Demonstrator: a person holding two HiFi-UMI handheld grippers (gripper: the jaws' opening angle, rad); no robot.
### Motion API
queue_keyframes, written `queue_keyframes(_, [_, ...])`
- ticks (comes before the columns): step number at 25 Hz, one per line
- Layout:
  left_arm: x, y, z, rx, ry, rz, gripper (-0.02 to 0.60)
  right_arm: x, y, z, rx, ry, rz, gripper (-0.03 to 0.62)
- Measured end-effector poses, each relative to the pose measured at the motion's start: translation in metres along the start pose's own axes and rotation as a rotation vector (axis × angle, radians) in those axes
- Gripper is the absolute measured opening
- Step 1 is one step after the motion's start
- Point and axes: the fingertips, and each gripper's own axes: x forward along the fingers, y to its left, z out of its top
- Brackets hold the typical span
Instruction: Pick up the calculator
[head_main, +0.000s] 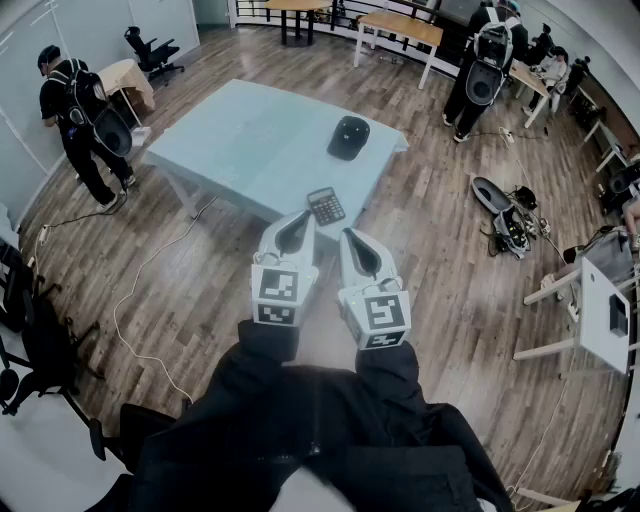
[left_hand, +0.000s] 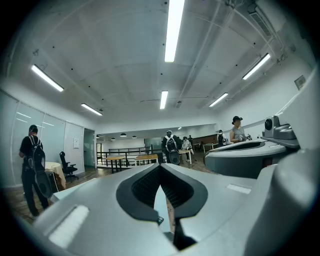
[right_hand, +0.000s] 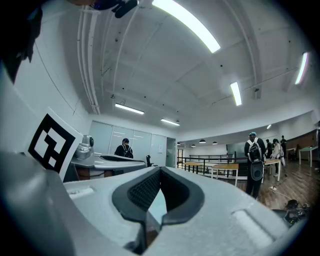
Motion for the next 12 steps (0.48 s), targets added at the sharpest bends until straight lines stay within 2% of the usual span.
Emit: queue_keyframes(12, [0.0056, 0.0053, -0.0051, 0.001, 0.021, -0.017, 0.002, 0.0038, -0.0020, -0.0034, -0.018, 0.005, -0.018, -0.002])
